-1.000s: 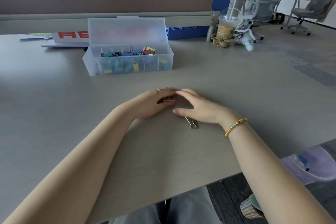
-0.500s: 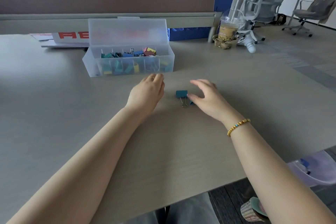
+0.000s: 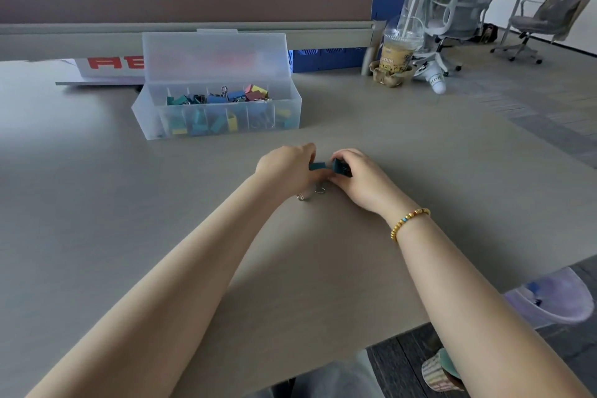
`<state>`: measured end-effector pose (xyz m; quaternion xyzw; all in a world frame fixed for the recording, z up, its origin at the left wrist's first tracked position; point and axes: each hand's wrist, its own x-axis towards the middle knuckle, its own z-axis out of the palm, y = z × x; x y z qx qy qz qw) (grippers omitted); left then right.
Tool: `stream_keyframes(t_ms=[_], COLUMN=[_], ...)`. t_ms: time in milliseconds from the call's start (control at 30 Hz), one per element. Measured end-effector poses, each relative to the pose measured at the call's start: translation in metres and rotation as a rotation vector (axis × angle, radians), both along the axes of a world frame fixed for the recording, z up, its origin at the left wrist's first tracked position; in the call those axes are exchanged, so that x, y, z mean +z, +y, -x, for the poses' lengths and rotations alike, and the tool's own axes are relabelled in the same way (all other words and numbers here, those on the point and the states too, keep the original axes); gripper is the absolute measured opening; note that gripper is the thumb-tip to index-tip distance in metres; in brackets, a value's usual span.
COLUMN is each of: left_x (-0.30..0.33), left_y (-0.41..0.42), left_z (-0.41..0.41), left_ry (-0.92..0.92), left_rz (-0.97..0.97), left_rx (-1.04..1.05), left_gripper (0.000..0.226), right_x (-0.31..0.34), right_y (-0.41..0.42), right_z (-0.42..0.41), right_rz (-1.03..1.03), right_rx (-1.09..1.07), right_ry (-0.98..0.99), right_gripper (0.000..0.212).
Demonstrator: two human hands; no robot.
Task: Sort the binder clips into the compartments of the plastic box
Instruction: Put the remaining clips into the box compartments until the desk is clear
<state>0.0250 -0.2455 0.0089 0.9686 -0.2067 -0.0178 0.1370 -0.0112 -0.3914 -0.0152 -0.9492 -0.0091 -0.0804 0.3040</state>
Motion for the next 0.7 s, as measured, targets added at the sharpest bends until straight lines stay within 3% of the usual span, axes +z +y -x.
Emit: stream_keyframes(t_ms=[267, 400, 533, 700], left_x=[0.009, 0.006, 0.014, 0.019], left_y=[0.026, 0.053, 0.067, 0.063], left_z=[-0.022, -0.027, -0.023, -0.021], left_ry=[0.093, 0.004, 0.2, 0.183], left_rz=[-0.08, -0.081, -0.015, -0.095], left_rx=[-0.02, 0.056, -0.125, -0.136], left_gripper=[0.035, 0.045, 0.055, 0.035], right_x=[-0.001, -0.002, -0.004, -0.002], right_y=[-0.005, 0.002, 0.01, 0.02], right_z=[-0.004, -0.011, -0.016, -0.018], right_rz=[-0.005, -0.063, -0.073, -0.146], right_rx=[0.005, -0.055, -0.054, -0.042], right_ry=[0.022, -0.021, -0.03, -0.009], right_gripper=[0.034, 0.033, 0.03, 0.032])
